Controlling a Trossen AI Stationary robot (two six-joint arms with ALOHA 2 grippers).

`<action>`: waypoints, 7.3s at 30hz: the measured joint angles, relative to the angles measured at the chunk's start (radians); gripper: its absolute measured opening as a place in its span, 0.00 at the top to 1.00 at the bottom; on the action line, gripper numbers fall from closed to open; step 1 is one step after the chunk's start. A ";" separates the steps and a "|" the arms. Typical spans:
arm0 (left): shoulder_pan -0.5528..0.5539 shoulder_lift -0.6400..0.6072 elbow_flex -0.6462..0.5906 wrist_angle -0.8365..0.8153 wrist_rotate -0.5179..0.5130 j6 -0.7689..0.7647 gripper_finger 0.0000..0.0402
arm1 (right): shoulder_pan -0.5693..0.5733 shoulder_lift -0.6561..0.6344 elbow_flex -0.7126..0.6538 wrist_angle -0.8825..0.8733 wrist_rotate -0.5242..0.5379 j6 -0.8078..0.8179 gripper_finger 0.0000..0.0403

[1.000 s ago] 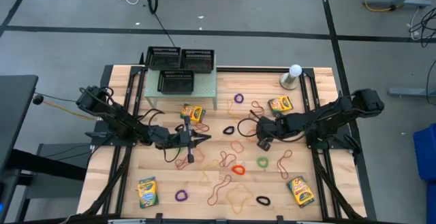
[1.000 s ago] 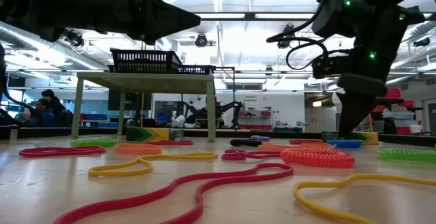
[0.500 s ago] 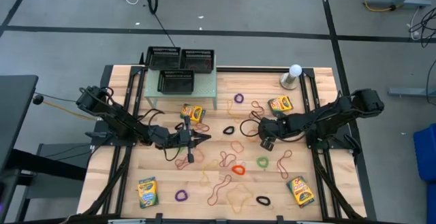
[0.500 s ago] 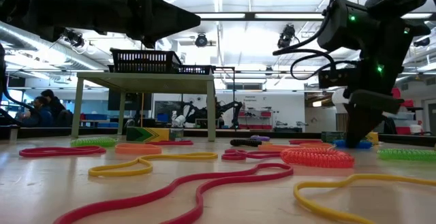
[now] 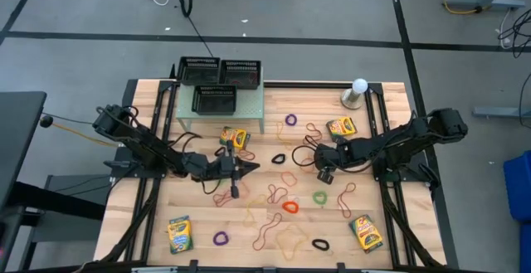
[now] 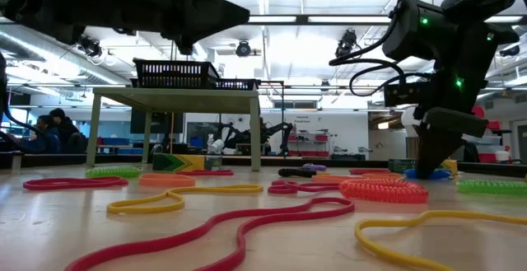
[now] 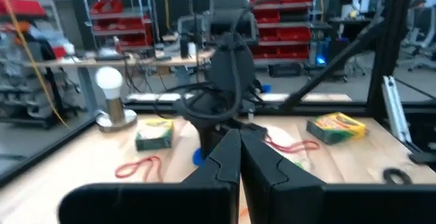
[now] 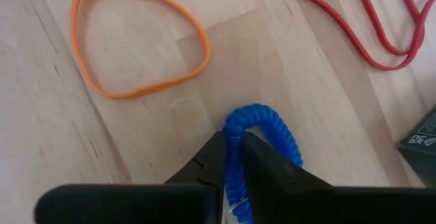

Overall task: Pick & Place Office Desk Supplies
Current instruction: Put the blue spring rubberband into the top left black bin, then put the yellow crayon box into the bottom black bin

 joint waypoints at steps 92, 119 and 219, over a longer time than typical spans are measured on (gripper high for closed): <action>0.031 -0.015 0.245 -0.513 0.086 0.192 0.92 | 0.119 0.003 0.213 0.824 -0.253 -0.514 0.60; 0.357 -0.708 0.246 -1.188 -0.352 -0.165 0.92 | 0.118 0.003 0.213 0.683 -0.041 -0.511 0.95; -0.262 -0.307 0.228 -1.416 -0.012 -0.325 0.98 | 0.220 0.000 -0.001 0.871 0.155 -0.470 0.98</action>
